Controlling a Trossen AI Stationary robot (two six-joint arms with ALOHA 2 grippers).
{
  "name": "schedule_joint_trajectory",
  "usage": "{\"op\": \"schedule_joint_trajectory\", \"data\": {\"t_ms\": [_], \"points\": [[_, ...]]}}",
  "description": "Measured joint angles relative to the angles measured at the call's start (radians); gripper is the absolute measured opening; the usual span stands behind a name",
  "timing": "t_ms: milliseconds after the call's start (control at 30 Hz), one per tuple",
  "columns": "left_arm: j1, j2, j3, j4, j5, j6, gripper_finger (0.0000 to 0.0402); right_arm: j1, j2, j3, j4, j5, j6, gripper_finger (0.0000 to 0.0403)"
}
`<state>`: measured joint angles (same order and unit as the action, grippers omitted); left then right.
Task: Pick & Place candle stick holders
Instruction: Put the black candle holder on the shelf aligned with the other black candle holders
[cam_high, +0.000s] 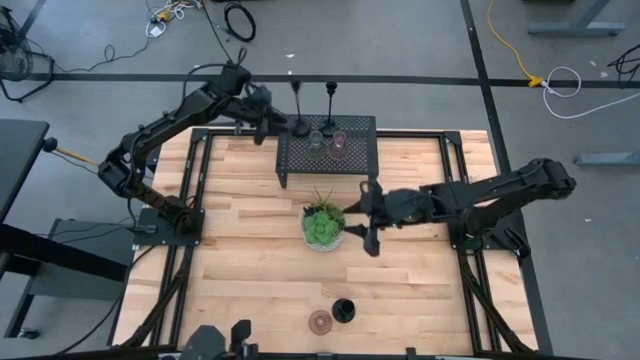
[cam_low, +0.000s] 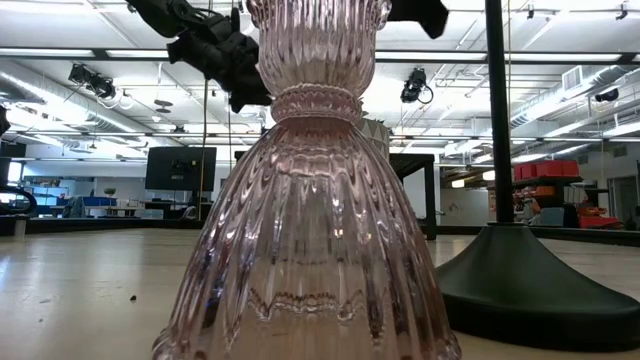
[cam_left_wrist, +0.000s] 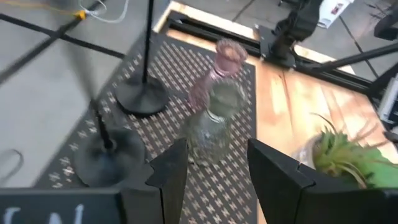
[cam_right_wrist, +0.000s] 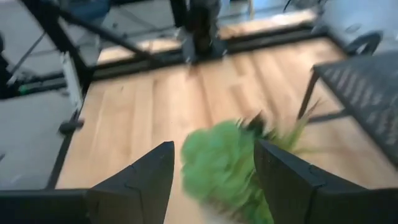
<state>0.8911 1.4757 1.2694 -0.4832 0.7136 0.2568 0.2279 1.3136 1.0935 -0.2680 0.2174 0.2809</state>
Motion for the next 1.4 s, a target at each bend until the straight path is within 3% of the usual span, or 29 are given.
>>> {"op": "schedule_joint_trajectory", "data": {"t_ms": [367,567,800,1400], "points": [[-0.051,0.000,0.000,-0.039,0.010,0.027,0.0170,0.219,0.000,-0.080,0.005,0.073,0.204,0.0219],[-0.071,0.000,0.000,-0.038,0.010,0.017,0.0170,0.353,0.010,-0.133,0.078,0.157,0.308,0.0219],[-0.075,0.000,0.000,-0.029,0.010,-0.006,0.0170,0.476,0.067,-0.194,0.261,0.236,0.314,0.0219],[-0.077,0.000,0.000,-0.003,0.010,-0.045,0.0170,0.552,0.334,-0.198,0.599,0.263,0.340,0.0219]]}}
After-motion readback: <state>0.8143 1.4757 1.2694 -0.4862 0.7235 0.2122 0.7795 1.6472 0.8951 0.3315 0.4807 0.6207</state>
